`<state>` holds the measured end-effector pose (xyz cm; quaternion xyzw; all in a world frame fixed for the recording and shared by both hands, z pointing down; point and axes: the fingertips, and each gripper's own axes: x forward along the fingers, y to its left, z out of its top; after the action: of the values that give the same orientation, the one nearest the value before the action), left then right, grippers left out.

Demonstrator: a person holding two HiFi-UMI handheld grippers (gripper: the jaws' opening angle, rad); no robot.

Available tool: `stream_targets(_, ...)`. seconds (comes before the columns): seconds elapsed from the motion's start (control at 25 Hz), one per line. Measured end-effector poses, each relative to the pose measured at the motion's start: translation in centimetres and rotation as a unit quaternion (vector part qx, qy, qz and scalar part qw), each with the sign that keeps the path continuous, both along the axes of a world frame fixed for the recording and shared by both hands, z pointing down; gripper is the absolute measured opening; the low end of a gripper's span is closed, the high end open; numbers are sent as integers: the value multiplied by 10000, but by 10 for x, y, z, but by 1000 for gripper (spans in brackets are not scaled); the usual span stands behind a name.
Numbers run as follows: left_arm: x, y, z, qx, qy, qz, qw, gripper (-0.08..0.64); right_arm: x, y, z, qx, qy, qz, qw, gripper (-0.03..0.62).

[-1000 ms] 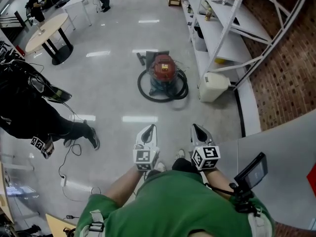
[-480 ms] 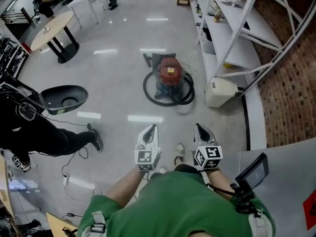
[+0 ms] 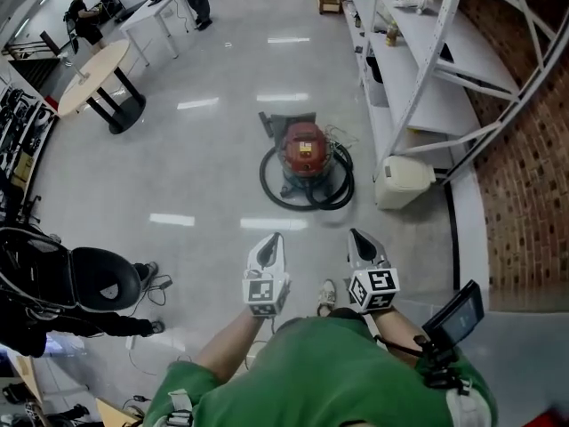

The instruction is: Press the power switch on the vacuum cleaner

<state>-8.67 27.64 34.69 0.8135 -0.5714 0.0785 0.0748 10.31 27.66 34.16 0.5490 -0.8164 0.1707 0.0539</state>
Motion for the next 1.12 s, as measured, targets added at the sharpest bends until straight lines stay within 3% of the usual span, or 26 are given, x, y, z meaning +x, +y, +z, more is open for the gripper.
stream_targets(0.32,46,-54,-1,-31,-14,104,9999,8,37,-53,13,-9,-164,9,9999,3)
stream_targets(0.56,60,-82,-1,-96,-96,117,9998,8,47,-81,10,-49,-192,-64,9998,3)
stream_targets(1.12,33,-164,13,-107,11,-225,9997,8,37,-160,21,-201,-3,-119,9997,3)
